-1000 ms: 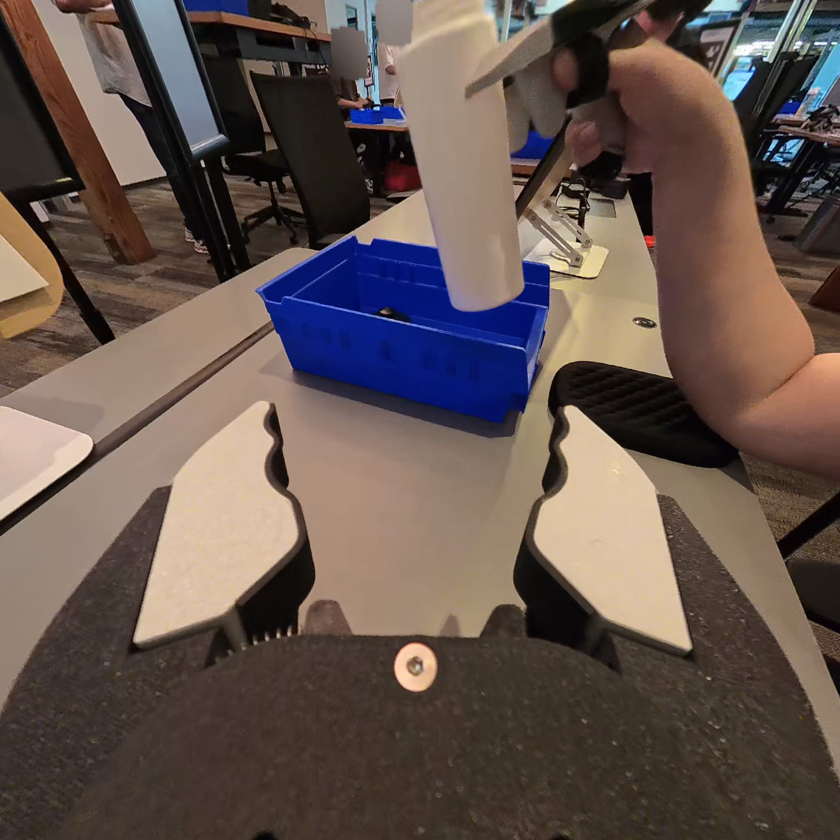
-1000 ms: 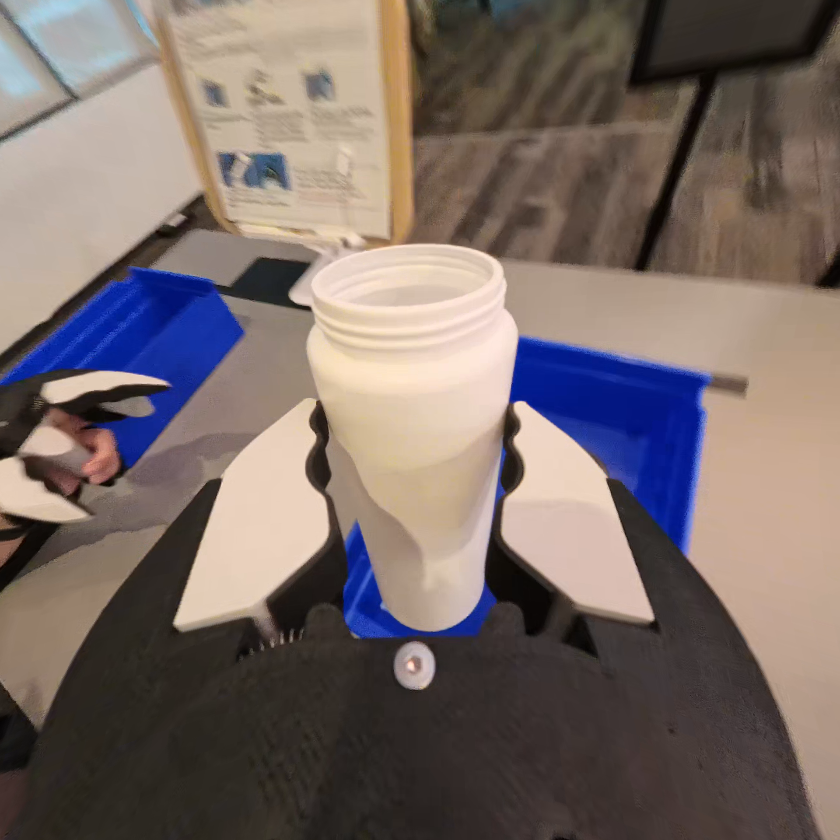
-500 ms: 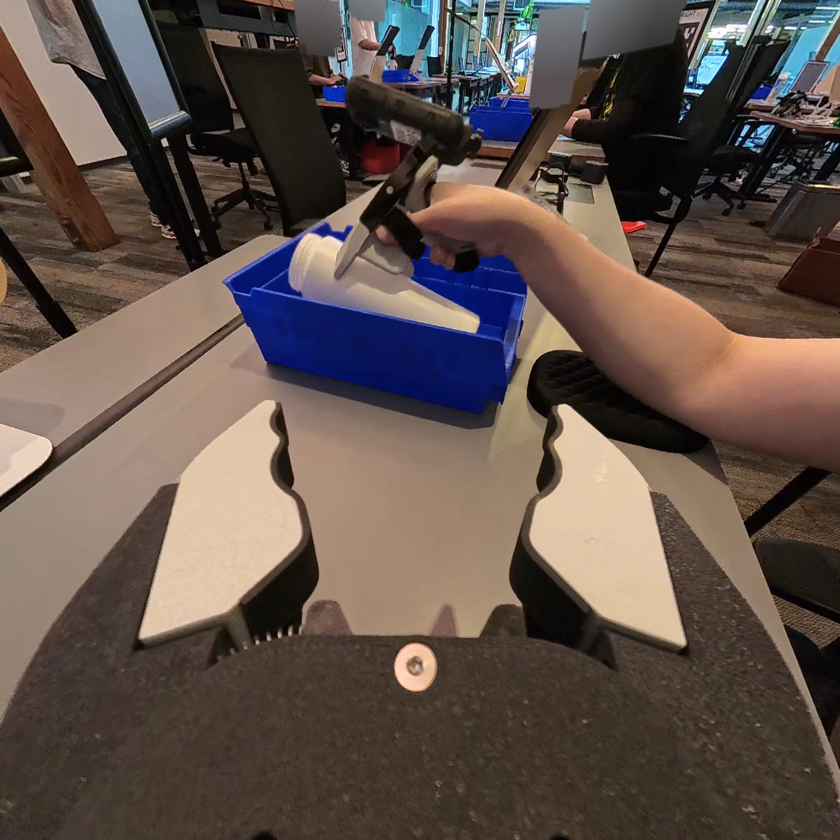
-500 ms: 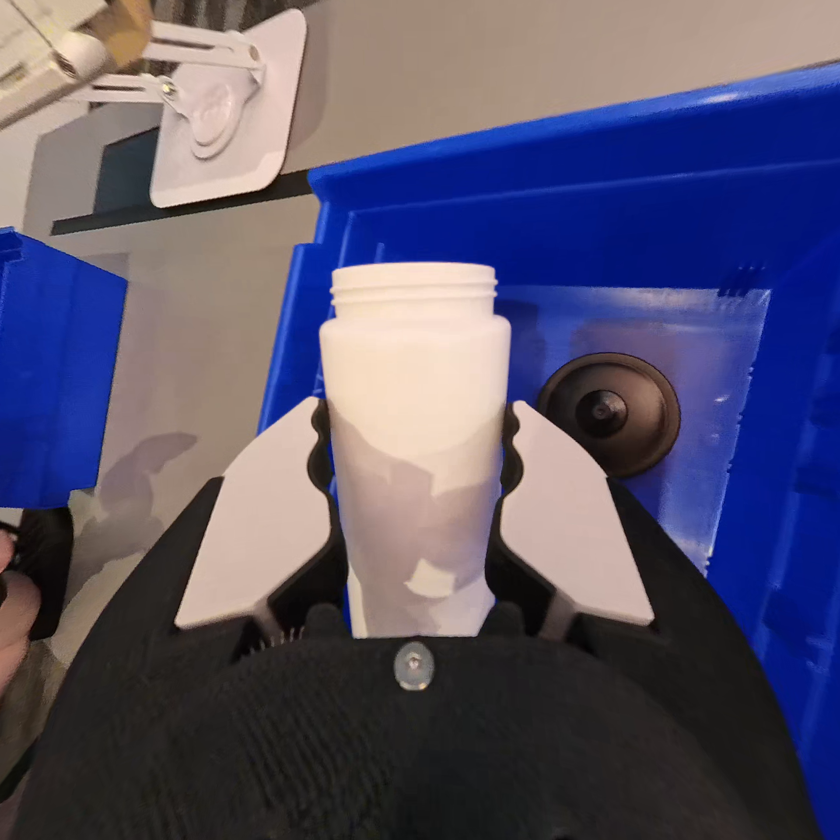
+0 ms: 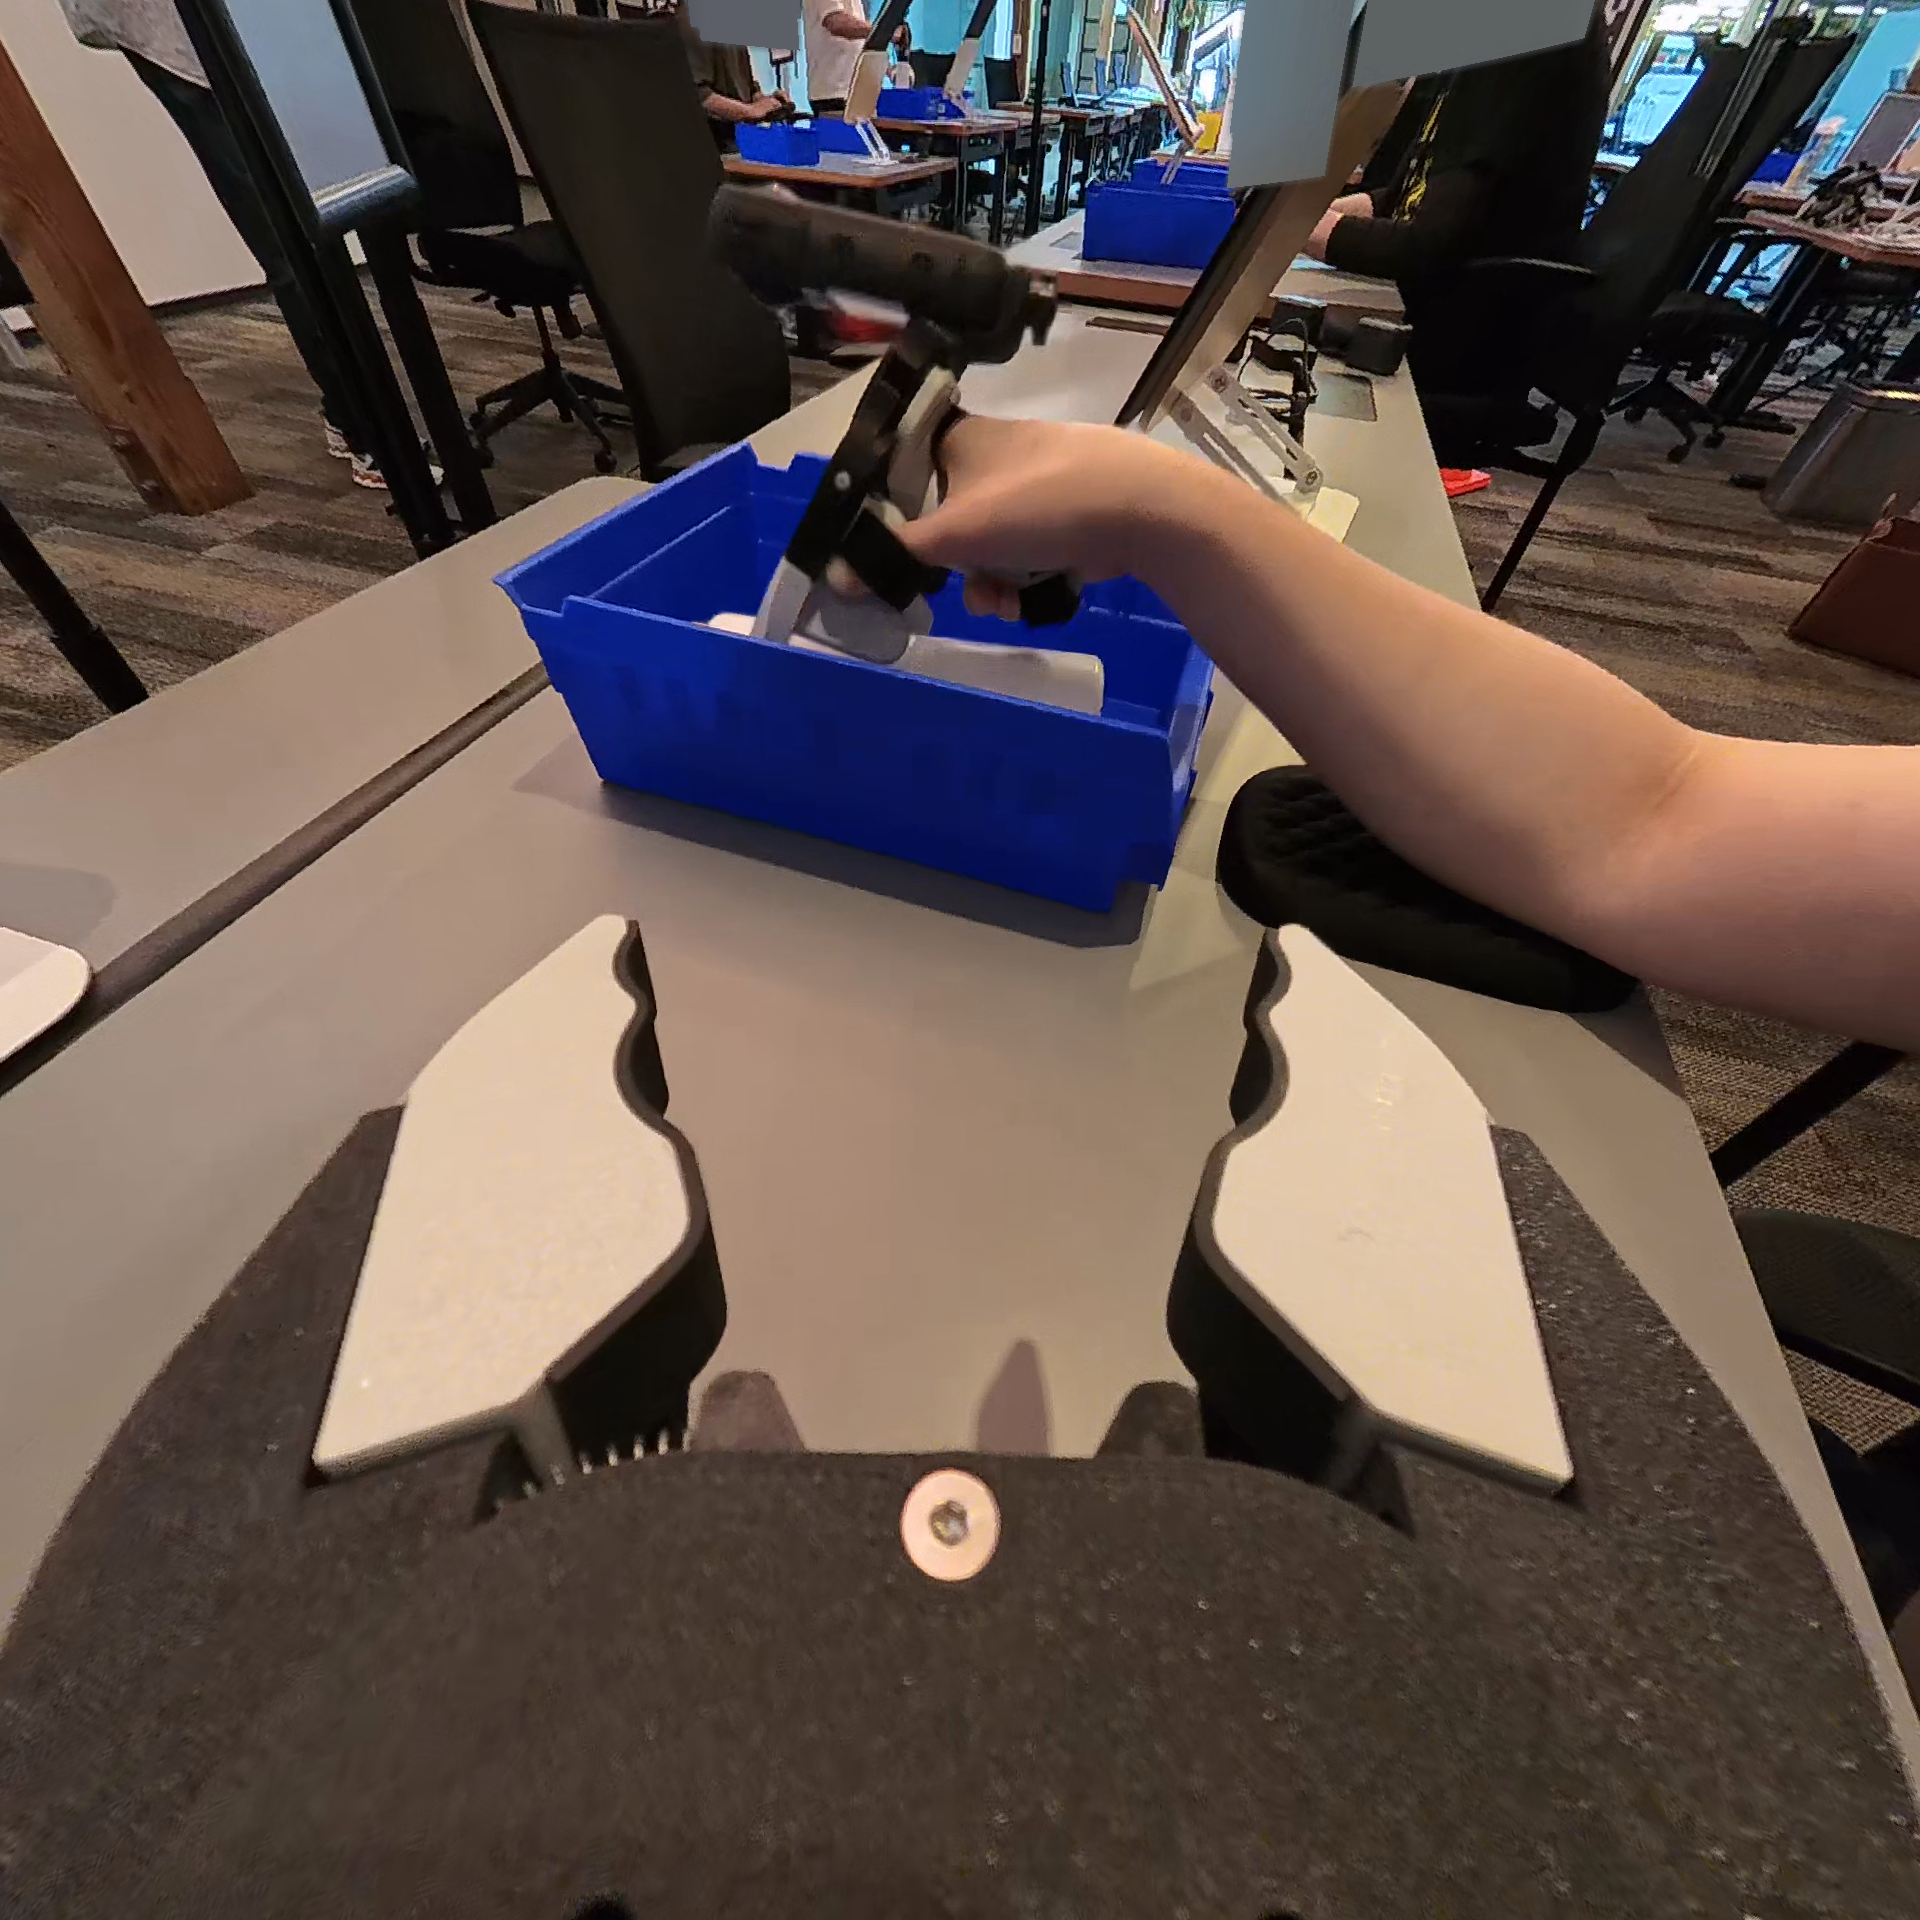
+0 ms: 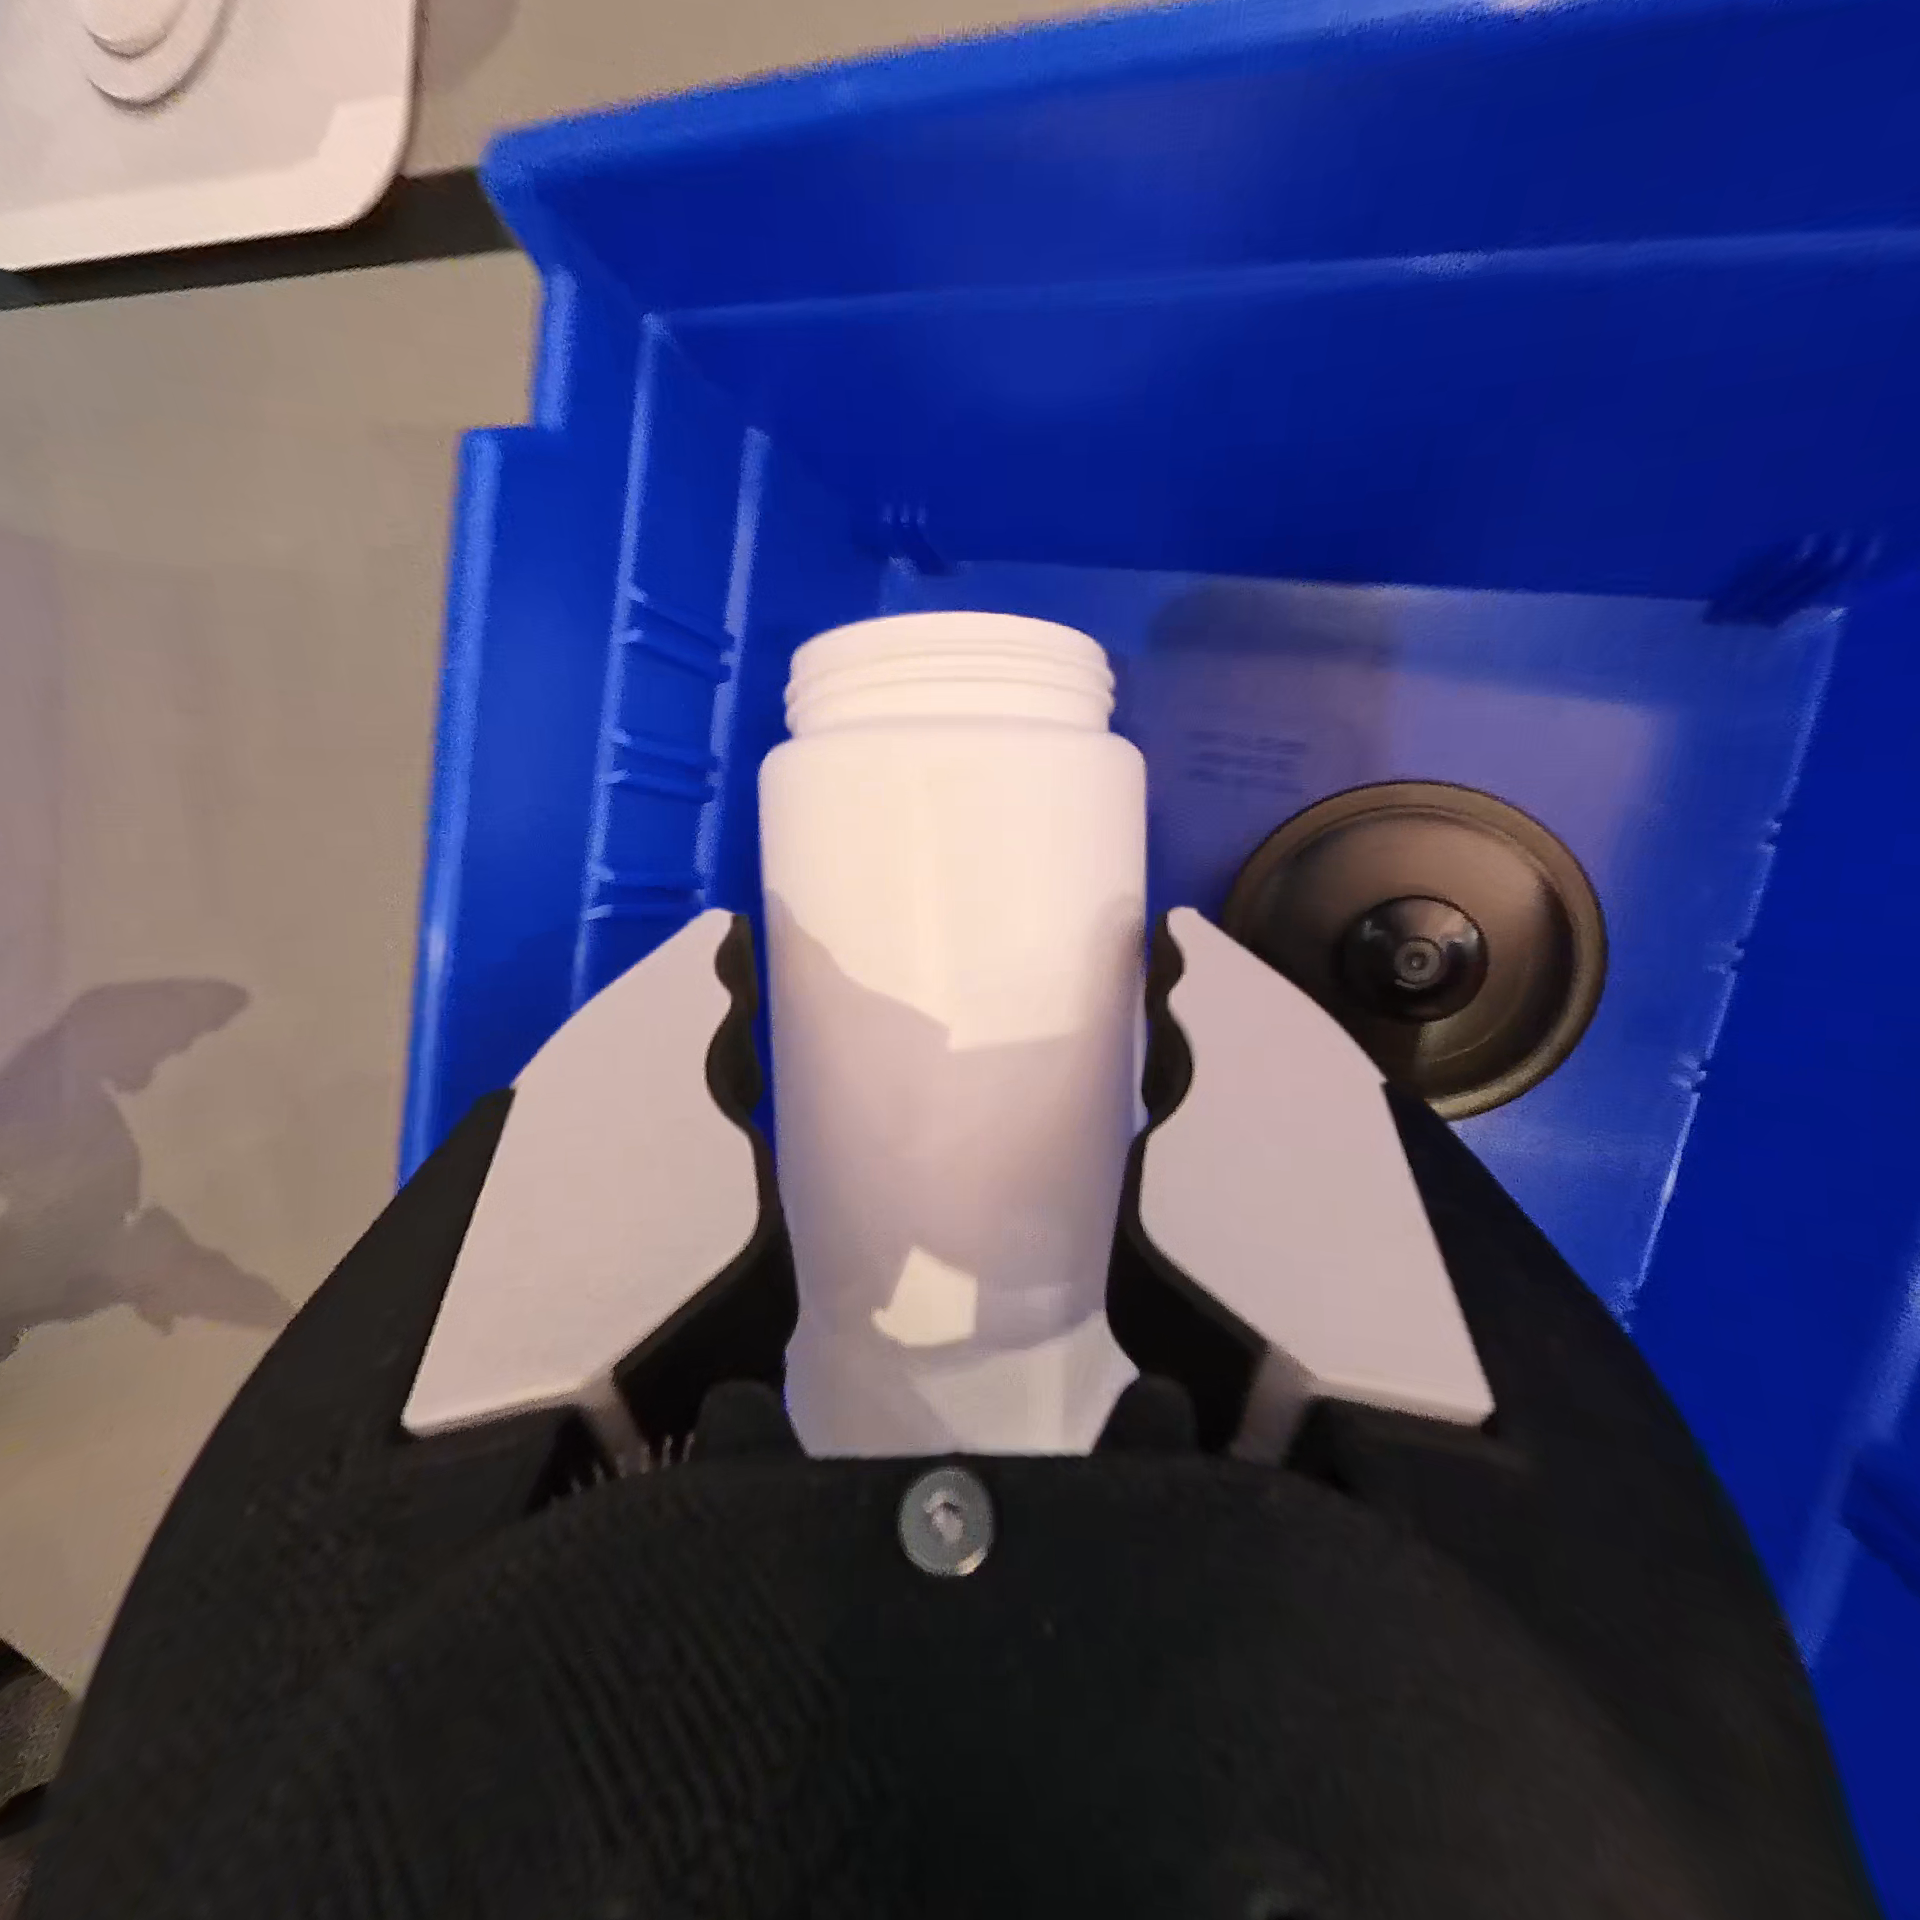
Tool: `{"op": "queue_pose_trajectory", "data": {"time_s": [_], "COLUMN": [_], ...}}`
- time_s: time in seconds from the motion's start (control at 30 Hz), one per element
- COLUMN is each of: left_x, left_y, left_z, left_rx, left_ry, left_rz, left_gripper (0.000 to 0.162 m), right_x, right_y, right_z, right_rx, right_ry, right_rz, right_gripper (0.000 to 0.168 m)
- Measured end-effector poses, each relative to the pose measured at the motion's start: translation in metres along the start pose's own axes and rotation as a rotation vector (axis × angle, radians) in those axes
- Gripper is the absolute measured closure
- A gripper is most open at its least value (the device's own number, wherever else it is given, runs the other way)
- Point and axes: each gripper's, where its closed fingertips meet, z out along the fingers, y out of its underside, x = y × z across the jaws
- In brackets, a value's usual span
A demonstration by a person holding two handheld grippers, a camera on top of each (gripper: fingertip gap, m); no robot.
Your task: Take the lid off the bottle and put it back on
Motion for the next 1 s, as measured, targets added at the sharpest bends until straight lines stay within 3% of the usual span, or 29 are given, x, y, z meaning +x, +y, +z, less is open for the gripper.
{"op": "queue_pose_trajectory", "data": {"time_s": [0.1, 0.17, 0.23, 0.3, 0.43, 0.53, 0.63, 0.77, 0.93, 1.0], "left_x": [-0.006, -0.016, -0.029, -0.048, -0.108, -0.147, -0.171, -0.193, -0.217, -0.216], "left_y": [-0.006, -0.022, -0.044, -0.064, -0.07, -0.065, -0.071, -0.019, 0.042, 0.071], "left_z": [-0.006, -0.02, -0.045, -0.076, -0.157, -0.224, -0.286, -0.328, -0.354, -0.35], "left_rx": [-0.006, 0.011, 0.058, 0.076, -0.068, -0.18, -0.146, -0.316, -0.518, -0.625], "left_ry": [-0.022, -0.071, -0.136, -0.234, -0.584, -0.831, -1.049, -1.052, -1.071, -1.021], "left_rz": [0.014, 0.041, 0.06, 0.077, 0.154, 0.205, 0.248, 0.003, -0.156, -0.272], "left_gripper": [0.052, 0.052, 0.054, 0.056, 0.058, 0.068, 0.078, 0.069, 0.079, 0.08], "right_x": [-0.017, -0.027, -0.015, 0.017, 0.09, 0.102, 0.112, 0.128, 0.12, 0.121], "right_y": [-0.017, -0.037, -0.046, -0.034, 0.013, 0.032, 0.046, 0.068, 0.082, 0.083], "right_z": [-0.043, -0.094, -0.142, -0.163, -0.145, -0.12, -0.102, -0.086, -0.072, -0.072], "right_rx": [0.097, 0.282, 0.441, 0.44, 0.179, 0.052, -0.054, -0.208, -0.288, -0.296], "right_ry": [-0.034, -0.02, 0.078, 0.204, 0.304, 0.225, 0.246, 0.301, 0.19, 0.203], "right_rz": [-0.137, -0.215, -0.251, -0.242, -0.093, -0.072, -0.065, -0.016, -0.025, -0.035], "right_gripper": [0.09, 0.09, 0.091, 0.091, 0.09, 0.093, 0.1, 0.113, 0.159, 0.159]}}
